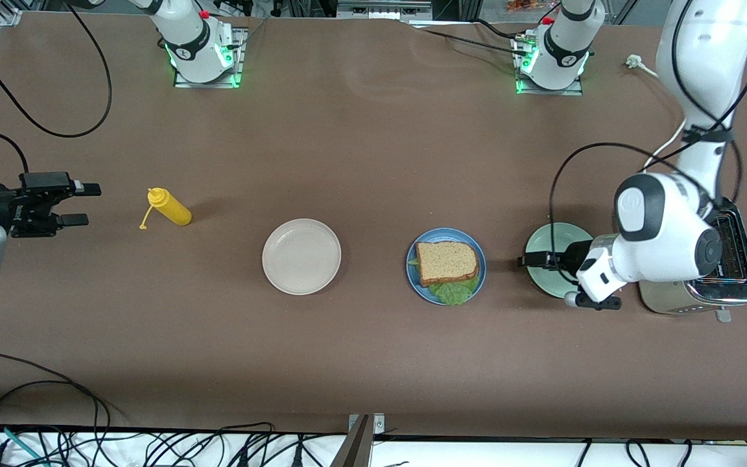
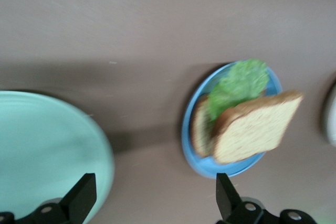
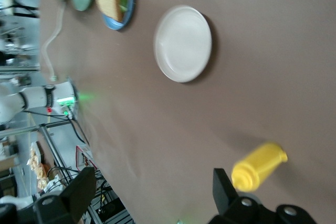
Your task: Make sandwich in blue plate with both arms
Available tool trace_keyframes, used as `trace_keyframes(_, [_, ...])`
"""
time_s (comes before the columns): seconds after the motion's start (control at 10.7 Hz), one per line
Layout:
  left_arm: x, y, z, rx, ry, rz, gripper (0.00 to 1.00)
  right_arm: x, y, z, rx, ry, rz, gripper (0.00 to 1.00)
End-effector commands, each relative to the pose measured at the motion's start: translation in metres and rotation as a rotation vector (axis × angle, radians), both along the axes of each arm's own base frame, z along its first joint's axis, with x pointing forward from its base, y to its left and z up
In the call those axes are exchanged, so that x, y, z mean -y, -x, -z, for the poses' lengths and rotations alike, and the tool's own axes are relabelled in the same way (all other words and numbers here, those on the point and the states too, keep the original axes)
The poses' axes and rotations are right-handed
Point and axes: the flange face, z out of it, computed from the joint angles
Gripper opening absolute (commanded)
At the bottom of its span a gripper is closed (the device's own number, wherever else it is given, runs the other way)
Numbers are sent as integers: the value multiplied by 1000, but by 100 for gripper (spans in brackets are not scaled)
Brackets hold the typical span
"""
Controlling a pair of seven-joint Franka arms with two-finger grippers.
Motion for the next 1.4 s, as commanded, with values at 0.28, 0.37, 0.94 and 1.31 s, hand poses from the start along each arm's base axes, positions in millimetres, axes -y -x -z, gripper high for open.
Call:
trace_keyframes(0.28, [-40, 40, -135, 186, -210, 82, 100, -63, 18, -40, -96, 644, 31, 100])
trace_keyframes(0.37, [-46, 48, -177, 253, -221, 68, 100, -71, 17, -43, -86, 707, 30, 100])
trace_keyframes(0.94, [-88, 127, -291, 228, -369, 68, 100, -102, 18, -61, 42, 884, -16, 92])
trace_keyframes(1.31, [-105, 151, -353, 98, -481, -98, 100, -102, 40, -46, 171, 889, -17, 94])
